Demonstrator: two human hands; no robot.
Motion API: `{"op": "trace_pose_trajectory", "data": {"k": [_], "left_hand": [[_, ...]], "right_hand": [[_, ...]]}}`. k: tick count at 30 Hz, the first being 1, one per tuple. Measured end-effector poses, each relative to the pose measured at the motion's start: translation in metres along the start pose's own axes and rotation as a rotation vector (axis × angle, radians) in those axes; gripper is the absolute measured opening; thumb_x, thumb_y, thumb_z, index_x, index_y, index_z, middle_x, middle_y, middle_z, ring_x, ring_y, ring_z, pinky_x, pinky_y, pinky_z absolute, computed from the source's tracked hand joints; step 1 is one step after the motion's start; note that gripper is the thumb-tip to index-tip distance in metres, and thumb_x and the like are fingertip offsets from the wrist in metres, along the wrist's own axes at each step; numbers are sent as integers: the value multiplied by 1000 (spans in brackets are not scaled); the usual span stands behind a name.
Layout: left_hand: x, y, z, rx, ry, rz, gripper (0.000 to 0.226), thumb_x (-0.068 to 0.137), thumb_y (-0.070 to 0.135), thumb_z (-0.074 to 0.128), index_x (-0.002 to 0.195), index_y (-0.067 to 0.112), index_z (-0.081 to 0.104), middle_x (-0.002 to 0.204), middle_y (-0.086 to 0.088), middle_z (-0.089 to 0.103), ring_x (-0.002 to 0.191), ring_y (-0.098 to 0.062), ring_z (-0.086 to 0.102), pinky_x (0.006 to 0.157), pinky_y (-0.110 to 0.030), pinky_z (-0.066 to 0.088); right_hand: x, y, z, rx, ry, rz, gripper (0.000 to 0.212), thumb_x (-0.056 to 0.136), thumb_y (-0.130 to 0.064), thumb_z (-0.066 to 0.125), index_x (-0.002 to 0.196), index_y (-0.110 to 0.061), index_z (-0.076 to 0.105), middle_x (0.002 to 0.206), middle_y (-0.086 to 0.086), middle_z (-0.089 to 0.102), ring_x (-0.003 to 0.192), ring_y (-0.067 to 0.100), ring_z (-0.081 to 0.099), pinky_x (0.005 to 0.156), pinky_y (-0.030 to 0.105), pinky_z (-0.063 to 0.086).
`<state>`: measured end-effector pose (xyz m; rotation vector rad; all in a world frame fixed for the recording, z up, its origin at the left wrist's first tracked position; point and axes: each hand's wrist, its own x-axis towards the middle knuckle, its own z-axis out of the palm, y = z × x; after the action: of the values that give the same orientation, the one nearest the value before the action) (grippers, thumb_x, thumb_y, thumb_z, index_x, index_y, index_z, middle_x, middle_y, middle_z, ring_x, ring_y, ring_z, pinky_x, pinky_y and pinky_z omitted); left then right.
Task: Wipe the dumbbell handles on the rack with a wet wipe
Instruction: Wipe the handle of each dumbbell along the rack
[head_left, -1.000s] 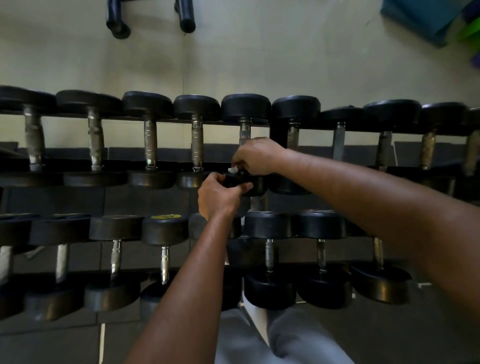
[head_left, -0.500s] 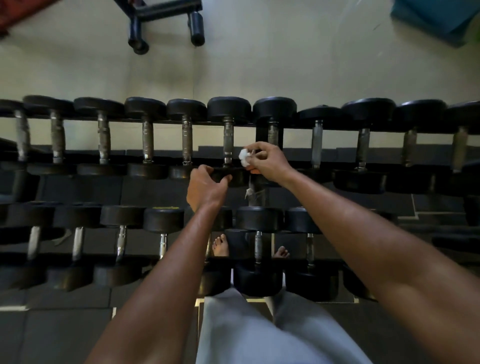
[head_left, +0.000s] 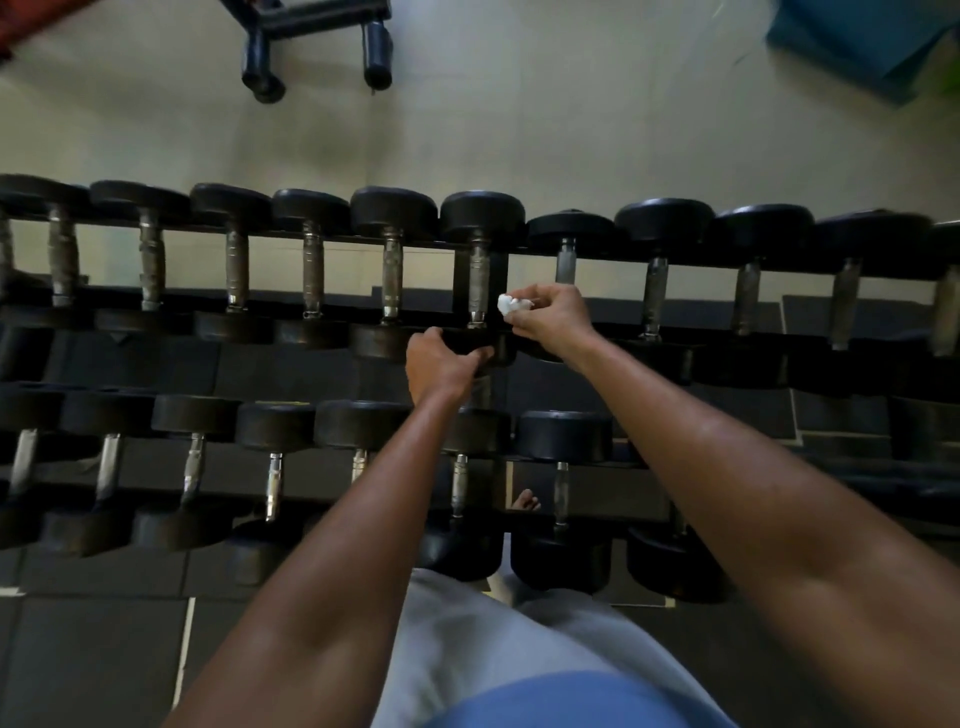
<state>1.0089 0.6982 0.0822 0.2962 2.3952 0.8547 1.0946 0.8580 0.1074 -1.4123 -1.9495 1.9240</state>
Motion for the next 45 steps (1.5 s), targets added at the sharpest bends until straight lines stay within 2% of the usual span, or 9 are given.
{"op": "trace_pose_trajectory", "data": {"k": [6,12,16,19,24,28,35,40,45], "left_hand": [[14,5,6,-45,-8,-103,52,78,26,97,121,15,70,108,5,67,99,-7,62,64,-10,39],[23,7,9,-22,9,-137,53,75,27,99,117,16,69,104,5,67,97,-11,64,80,-24,52],[27,1,11,-45,13,-137,56,73,28,100,118,16,69,106,4,70,95,-10,66,74,-18,49],[28,-2,12,-55,18,-144,60,71,30,101,118,15,69,106,3,71,94,-10,65,73,-19,48],[30,-7,12,-94,16,-149,64,71,30,101,123,16,68,112,2,72,97,-8,65,65,-11,41],[30,-10,14,-110,30,-139,63,70,32,101,122,17,68,112,2,72,100,-10,68,71,-15,47],[25,-5,8,-140,10,-136,61,70,31,101,120,18,67,108,7,68,98,-8,65,67,-13,43],[24,0,6,-140,-4,-139,57,73,28,100,119,20,67,105,9,66,96,-7,64,67,-12,43],[24,-1,6,-118,-1,-127,59,73,28,100,121,19,67,102,10,64,96,-7,64,72,-16,48]], "right_hand": [[16,13,-8,-365,44,-200,28,96,-29,80,124,-27,75,118,-3,74,99,11,73,85,33,64],[46,2,12,-702,-36,-385,28,99,-38,74,127,-34,74,117,-10,74,102,10,67,79,28,53],[61,-2,28,-885,-154,-548,26,101,-34,71,126,-30,76,120,-4,72,105,15,65,84,33,52],[69,1,33,-1042,-230,-623,25,104,-45,64,119,-32,79,116,-5,63,103,18,62,83,34,48],[85,-5,47,-1330,-236,-647,34,101,-60,59,112,-33,78,138,4,46,136,29,36,110,45,32],[93,-17,68,-1483,-277,-577,35,98,-55,65,103,-23,76,146,6,43,142,33,30,117,49,26],[75,-5,39,-1267,-225,-602,19,99,-51,66,106,-37,76,135,1,47,135,29,36,108,48,31],[65,12,31,-832,-229,-280,14,100,-32,72,114,-30,74,119,-4,67,111,15,63,98,38,54],[66,30,36,-537,-143,-108,13,101,-32,73,112,-25,73,106,-6,70,97,8,68,81,29,57]]}}
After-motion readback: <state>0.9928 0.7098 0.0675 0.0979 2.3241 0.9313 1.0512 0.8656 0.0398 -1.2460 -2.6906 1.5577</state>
